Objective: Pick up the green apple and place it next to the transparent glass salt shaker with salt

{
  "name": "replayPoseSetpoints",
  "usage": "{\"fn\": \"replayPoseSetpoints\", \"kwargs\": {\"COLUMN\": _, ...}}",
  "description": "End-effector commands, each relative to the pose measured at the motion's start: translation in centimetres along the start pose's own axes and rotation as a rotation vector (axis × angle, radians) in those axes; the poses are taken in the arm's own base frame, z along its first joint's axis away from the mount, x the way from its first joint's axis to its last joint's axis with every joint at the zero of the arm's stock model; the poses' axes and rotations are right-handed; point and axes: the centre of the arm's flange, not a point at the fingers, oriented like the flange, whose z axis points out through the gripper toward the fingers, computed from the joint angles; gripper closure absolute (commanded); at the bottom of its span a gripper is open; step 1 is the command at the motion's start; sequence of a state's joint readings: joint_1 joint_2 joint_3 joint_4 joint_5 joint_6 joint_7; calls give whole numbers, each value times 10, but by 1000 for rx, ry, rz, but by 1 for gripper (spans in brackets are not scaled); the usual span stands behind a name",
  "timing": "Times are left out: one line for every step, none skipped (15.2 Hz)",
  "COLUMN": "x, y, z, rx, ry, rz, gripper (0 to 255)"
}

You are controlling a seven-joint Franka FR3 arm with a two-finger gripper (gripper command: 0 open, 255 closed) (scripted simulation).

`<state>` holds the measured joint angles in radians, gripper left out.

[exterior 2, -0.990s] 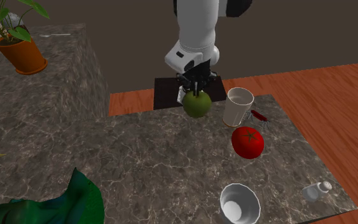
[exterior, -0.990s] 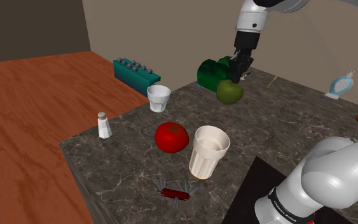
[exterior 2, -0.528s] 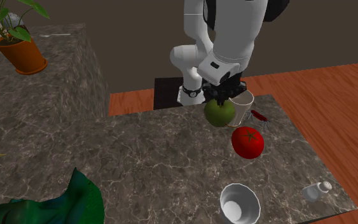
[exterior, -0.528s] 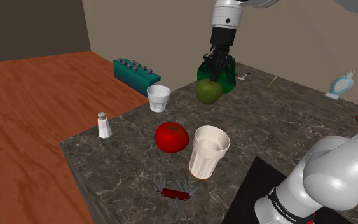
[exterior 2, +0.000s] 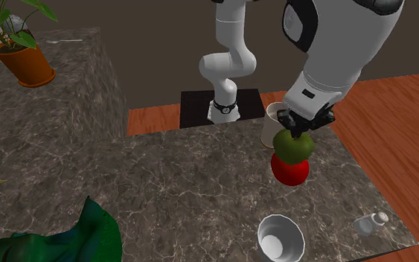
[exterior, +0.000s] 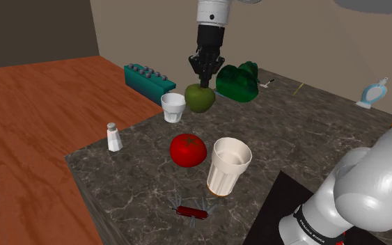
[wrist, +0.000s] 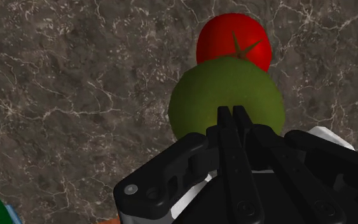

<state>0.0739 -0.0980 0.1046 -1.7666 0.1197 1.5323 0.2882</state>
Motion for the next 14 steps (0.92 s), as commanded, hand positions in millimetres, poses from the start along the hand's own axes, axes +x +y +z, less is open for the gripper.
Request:
{"fn": "replayPoseSetpoints", "kwargs": {"x": 14, "y": -25, "z": -1, "rx": 1, "ry": 0, "rz": 1, "gripper": 255}}
{"fn": "replayPoseSetpoints", "kwargs": {"x": 20, "y": -36, "z": -1, "rx": 1, "ry": 0, "rz": 1, "gripper": 255}}
{"fn": "replayPoseSetpoints", "kwargs": {"x": 26, "y": -48, "z": -1, "rx": 1, "ry": 0, "rz": 1, "gripper": 255}}
{"fn": "replayPoseSetpoints", "kwargs": {"x": 32, "y": -60, "z": -1, "rx": 1, "ry": 0, "rz": 1, "gripper": 255}}
{"fn": "replayPoseSetpoints", "kwargs": {"x": 37, "y": -72, "z": -2, "rx": 1, "ry": 0, "rz": 1, "gripper": 255}}
{"fn": "replayPoseSetpoints", "kwargs": {"x": 43, "y": -83, "z": -2, "rx": 1, "ry": 0, "rz": 1, "gripper": 255}}
{"fn": "replayPoseSetpoints", "kwargs": {"x": 49, "y": -95, "z": -2, "rx": 1, "ry": 0, "rz": 1, "gripper": 255}}
{"fn": "replayPoseSetpoints", "kwargs": {"x": 55, "y": -107, "z": -2, "rx": 1, "ry": 0, "rz": 1, "gripper": 255}}
{"fn": "replayPoseSetpoints", "kwargs": {"x": 61, "y": -119, "z": -2, "rx": 1, "ry": 0, "rz": 1, "gripper": 255}}
{"fn": "replayPoseSetpoints", "kwargs": {"x": 67, "y": -131, "z": -3, "rx": 1, "ry": 0, "rz": 1, "gripper": 255}}
{"fn": "replayPoseSetpoints", "kwargs": {"x": 73, "y": -142, "z": -3, "rx": 1, "ry": 0, "rz": 1, "gripper": 255}}
{"fn": "replayPoseSetpoints", "kwargs": {"x": 79, "y": -154, "z": -3, "rx": 1, "ry": 0, "rz": 1, "gripper": 255}}
{"fn": "replayPoseSetpoints", "kwargs": {"x": 89, "y": -173, "z": -3, "rx": 1, "ry": 0, "rz": 1, "gripper": 255}}
{"fn": "replayPoseSetpoints", "kwargs": {"x": 90, "y": -173, "z": 2, "rx": 1, "ry": 0, "rz": 1, "gripper": 255}}
